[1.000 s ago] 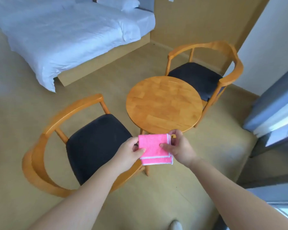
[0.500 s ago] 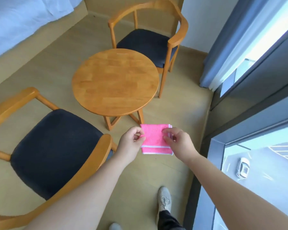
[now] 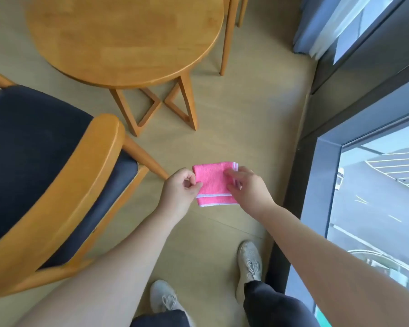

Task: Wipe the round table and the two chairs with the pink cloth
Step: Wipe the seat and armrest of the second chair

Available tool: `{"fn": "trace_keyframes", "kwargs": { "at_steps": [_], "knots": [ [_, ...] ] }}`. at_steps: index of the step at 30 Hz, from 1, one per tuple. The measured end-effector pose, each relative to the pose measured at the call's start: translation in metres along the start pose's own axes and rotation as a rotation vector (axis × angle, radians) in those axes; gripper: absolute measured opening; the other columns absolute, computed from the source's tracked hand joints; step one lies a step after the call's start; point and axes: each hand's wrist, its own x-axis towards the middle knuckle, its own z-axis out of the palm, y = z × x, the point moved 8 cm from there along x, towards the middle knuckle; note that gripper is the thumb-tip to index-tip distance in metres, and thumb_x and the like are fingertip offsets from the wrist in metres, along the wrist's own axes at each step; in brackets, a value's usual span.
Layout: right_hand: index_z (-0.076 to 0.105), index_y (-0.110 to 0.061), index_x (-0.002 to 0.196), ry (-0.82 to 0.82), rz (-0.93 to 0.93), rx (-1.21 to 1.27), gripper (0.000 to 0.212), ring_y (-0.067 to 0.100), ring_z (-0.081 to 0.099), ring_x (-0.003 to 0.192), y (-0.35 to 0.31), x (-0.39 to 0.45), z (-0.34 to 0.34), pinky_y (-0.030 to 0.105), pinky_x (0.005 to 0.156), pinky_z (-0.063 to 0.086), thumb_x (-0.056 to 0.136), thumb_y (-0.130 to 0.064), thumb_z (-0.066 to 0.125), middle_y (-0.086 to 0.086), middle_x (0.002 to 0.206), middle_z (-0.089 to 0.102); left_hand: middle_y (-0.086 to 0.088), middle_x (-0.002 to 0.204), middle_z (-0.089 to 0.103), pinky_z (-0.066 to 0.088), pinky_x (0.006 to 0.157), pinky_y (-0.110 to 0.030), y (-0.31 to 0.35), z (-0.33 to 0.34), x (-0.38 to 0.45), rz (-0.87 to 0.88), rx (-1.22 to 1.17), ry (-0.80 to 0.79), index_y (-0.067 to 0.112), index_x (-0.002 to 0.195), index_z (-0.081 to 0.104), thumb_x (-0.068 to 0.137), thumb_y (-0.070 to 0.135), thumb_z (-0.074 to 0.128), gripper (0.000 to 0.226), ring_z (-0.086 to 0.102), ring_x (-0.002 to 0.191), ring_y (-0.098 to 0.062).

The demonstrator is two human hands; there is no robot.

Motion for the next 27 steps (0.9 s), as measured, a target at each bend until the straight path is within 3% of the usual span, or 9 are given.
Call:
{"fn": "trace_keyframes", "kwargs": {
  "at_steps": [6,13,16,20,23,27],
  "knots": [
    [0.066,-0.014,0.121,0.003,-0.099,-0.055,0.035,0.031,0.058,0.086,0.070,0.052,0.092,0.038,0.074,0.049,0.089,-0.006,0.055,0.009,0.104,0.058,0.002,0.063,0.049,0.034,0.060,-0.031,-0.117,0.028,0.032,-0.021,-0.018,0.075,0.034,0.061,0.048,0.076,0.001,0.071,0.043,0.043,0.060,-0.017],
    [0.066,-0.016,0.117,0.063,-0.343,-0.153,0.037,0.032,0.059,0.090,0.110,0.115,0.179,0.038,0.071,0.051,0.083,-0.005,0.053,0.008,0.109,0.060,0.009,0.060,0.045,0.034,0.062,-0.030,-0.222,0.037,0.075,0.042,-0.041,0.218,0.033,0.059,0.046,0.075,-0.004,0.069,0.047,0.042,0.058,-0.012],
    [0.065,-0.024,0.120,0.150,-0.426,-0.175,0.040,0.027,0.060,0.093,0.106,0.136,0.193,0.028,0.067,0.043,0.084,-0.009,0.053,0.001,0.111,0.061,0.010,0.061,0.044,0.036,0.058,-0.027,-0.232,0.030,0.082,0.154,-0.018,0.266,0.032,0.061,0.045,0.076,-0.003,0.071,0.046,0.043,0.055,-0.007],
    [0.068,-0.020,0.115,0.276,-0.577,-0.146,0.034,0.030,0.060,0.095,0.059,0.146,0.194,0.032,0.070,0.047,0.086,-0.008,0.054,0.002,0.106,0.065,0.012,0.057,0.045,0.035,0.049,-0.017,-0.212,-0.003,0.075,0.298,0.026,0.433,0.029,0.061,0.042,0.075,0.001,0.073,0.044,0.042,0.049,-0.004],
    [0.070,-0.015,0.111,0.366,-0.678,-0.114,0.030,0.034,0.057,0.092,0.010,0.135,0.189,0.034,0.070,0.047,0.086,-0.005,0.055,0.007,0.101,0.066,0.012,0.060,0.048,0.037,0.053,-0.019,-0.188,-0.038,0.055,0.354,0.061,0.587,0.029,0.061,0.044,0.074,0.002,0.074,0.042,0.044,0.054,-0.005],
    [0.069,-0.008,0.114,0.384,-0.814,0.023,0.029,0.031,0.063,0.093,-0.042,0.124,0.181,0.035,0.073,0.052,0.087,-0.002,0.058,0.010,0.111,0.064,0.009,0.072,0.060,0.042,0.061,-0.013,-0.153,-0.087,0.030,0.440,0.181,0.722,0.033,0.064,0.049,0.072,0.006,0.076,0.039,0.060,0.069,-0.003]
  ]
}}
